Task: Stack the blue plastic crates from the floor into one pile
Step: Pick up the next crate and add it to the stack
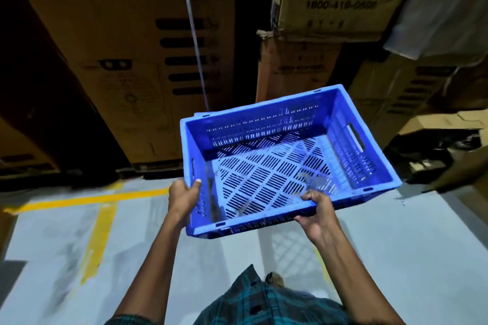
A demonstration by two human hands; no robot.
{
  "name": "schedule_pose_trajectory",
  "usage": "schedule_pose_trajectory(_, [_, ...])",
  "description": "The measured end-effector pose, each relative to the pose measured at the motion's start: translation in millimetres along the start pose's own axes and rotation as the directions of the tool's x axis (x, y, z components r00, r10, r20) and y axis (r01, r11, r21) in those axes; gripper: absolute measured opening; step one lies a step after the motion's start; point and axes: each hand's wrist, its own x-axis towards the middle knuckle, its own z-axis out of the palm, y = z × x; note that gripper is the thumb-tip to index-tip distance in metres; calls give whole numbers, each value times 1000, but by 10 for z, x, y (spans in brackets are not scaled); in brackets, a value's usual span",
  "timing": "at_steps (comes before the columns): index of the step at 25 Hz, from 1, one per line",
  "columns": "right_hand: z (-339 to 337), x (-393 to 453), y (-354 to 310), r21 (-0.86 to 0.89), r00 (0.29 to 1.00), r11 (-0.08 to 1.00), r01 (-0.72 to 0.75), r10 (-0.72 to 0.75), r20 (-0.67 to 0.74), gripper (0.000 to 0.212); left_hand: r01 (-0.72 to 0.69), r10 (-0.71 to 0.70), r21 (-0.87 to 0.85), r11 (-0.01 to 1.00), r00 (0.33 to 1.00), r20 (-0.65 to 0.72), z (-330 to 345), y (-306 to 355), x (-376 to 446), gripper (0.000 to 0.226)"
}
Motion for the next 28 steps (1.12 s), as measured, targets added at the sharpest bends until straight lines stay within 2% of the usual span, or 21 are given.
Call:
schedule_pose_trajectory(3, [109, 340, -266, 18, 997, 1000, 5, -6, 75, 33, 7, -8, -13, 1000, 996, -86, 169, 195, 176, 17])
schedule_pose_trajectory(5, [191, 550, -444, 6, 997, 1000, 4, -5, 81, 20, -3, -1, -23, 1000, 987, -158, 307, 297, 297, 5])
schedule_pose_trajectory(6, [226, 671, -516, -5, 996, 1000, -8, 8, 87, 20, -4, 0, -23, 1000, 982, -189, 381, 366, 332, 6])
schedule_pose_trajectory(9, [317, 988, -675, -50, 982, 996, -73, 81, 170, 47, -14, 11, -9, 1000, 962, -272, 608, 514, 430, 14])
schedule_pose_trajectory(10, [344, 1068, -722, -73, 977, 994, -86, 98, 190, 51, -9, 11, 7, 1000, 954, -299, 664, 567, 465, 15])
schedule_pose_trajectory(13, [369, 1277, -799, -129, 981, 988, -84, 104, 163, 52, 51, -35, 39, 998, 943, -331, 718, 569, 683, 16])
schedule_pose_trajectory(15, [331, 1383, -904, -270, 985, 961, -59, 100, 143, 48, 104, -111, -37, 994, 943, -313, 778, 470, 863, 21])
schedule_pose_trajectory(17, [295, 1472, -1024, -526, 994, 850, 17, 42, 100, 34, 144, -167, -98, 985, 940, -296, 831, 354, 1019, 18])
schedule_pose_trajectory(19, [302, 1523, -1177, -741, 990, 657, 137, -109, 86, 30, 175, -213, -152, 973, 936, -281, 890, 297, 1140, 14])
schedule_pose_trajectory(21, [373, 1551, -1369, -893, 932, 388, 229, -352, 86, 38, 173, -223, -209, 962, 943, -246, 919, 301, 1209, 16])
schedule_pose_trajectory(22, [426, 1580, -1466, -923, 885, 290, 253, -455, 99, 37, 184, -232, -220, 958, 947, -221, 938, 293, 1295, 16])
schedule_pose_trajectory(24, [545, 1657, -1604, -915, 817, 239, 326, -558, 146, 30, 204, -242, -204, 958, 952, -187, 951, 343, 1463, 14])
schedule_pose_trajectory(28, [752, 1940, -1666, -902, 787, 208, 377, -586, 194, 24, 173, -200, -193, 966, 971, -130, 934, 458, 1893, 15])
